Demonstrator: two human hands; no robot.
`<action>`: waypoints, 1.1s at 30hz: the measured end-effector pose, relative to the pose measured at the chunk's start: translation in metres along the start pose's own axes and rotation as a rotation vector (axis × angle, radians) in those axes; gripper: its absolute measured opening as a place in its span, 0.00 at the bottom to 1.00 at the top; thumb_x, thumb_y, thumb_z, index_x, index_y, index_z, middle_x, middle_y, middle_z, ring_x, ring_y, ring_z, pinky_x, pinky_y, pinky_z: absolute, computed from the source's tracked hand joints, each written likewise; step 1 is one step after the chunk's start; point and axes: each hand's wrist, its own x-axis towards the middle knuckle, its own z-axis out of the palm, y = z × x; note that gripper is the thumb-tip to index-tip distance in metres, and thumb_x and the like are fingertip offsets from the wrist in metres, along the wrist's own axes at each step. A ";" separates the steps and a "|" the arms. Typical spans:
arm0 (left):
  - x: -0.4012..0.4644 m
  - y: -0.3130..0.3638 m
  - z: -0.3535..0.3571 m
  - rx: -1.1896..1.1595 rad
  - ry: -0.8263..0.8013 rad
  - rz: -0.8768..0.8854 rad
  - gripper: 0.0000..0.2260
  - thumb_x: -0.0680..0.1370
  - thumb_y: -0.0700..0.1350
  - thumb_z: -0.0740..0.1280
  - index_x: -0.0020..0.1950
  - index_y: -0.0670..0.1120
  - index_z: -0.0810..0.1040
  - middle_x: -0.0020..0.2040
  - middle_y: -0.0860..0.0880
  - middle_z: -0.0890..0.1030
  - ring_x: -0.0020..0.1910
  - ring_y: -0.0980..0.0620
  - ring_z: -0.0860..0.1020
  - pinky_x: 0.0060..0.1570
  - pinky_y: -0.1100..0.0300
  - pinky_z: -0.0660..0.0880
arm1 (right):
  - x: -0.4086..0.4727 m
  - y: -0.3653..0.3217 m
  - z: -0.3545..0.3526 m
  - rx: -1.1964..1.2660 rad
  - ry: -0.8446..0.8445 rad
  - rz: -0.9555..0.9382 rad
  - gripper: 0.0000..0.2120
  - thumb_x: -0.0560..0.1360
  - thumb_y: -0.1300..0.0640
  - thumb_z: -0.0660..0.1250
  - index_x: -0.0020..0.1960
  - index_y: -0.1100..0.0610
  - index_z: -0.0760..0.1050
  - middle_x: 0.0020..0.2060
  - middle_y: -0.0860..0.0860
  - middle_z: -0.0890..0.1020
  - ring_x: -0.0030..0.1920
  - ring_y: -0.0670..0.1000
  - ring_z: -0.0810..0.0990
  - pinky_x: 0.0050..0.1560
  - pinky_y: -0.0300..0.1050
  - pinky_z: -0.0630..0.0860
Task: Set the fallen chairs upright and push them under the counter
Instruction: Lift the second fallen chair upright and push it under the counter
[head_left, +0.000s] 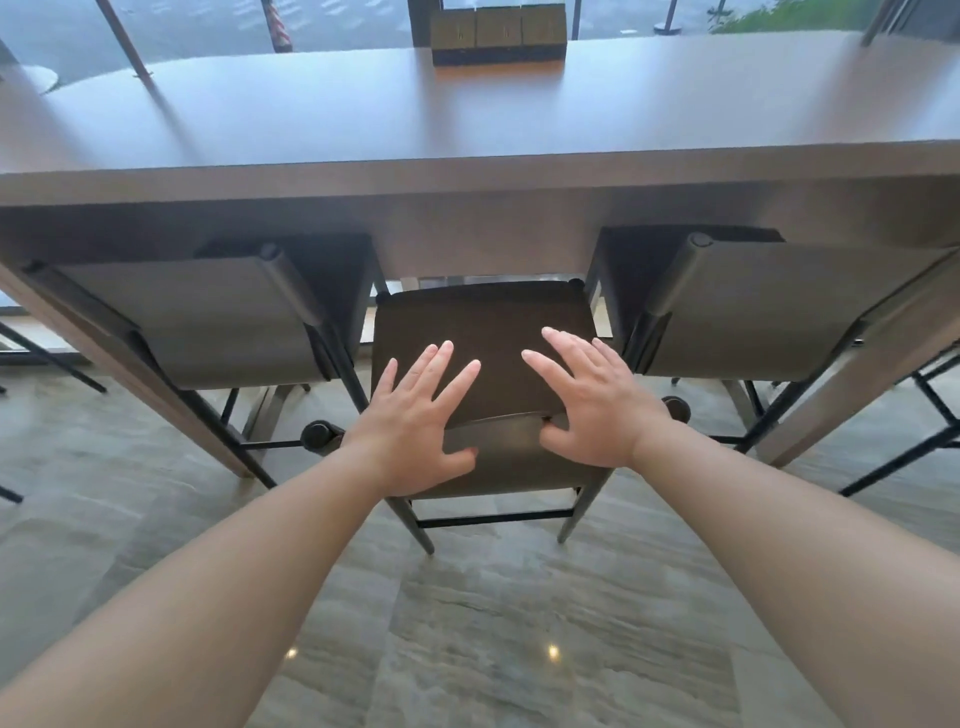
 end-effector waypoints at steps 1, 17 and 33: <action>0.004 -0.002 0.000 -0.001 -0.002 0.002 0.43 0.70 0.70 0.54 0.78 0.60 0.36 0.82 0.48 0.42 0.80 0.50 0.39 0.77 0.40 0.45 | 0.004 0.002 0.000 0.001 -0.002 -0.001 0.39 0.69 0.38 0.56 0.77 0.44 0.50 0.79 0.52 0.51 0.78 0.53 0.49 0.76 0.53 0.45; 0.067 -0.033 -0.010 0.039 -0.072 -0.033 0.42 0.73 0.69 0.54 0.78 0.59 0.35 0.81 0.50 0.38 0.79 0.50 0.36 0.76 0.40 0.41 | 0.074 0.036 0.001 -0.021 -0.028 -0.066 0.39 0.70 0.34 0.53 0.78 0.43 0.47 0.80 0.51 0.47 0.79 0.54 0.45 0.77 0.57 0.42; 0.096 -0.042 -0.010 0.090 -0.055 -0.126 0.41 0.72 0.70 0.53 0.80 0.57 0.42 0.82 0.46 0.44 0.80 0.49 0.40 0.77 0.43 0.41 | 0.101 0.051 0.001 0.054 -0.075 -0.153 0.39 0.72 0.31 0.51 0.78 0.44 0.46 0.80 0.52 0.47 0.79 0.55 0.47 0.76 0.57 0.45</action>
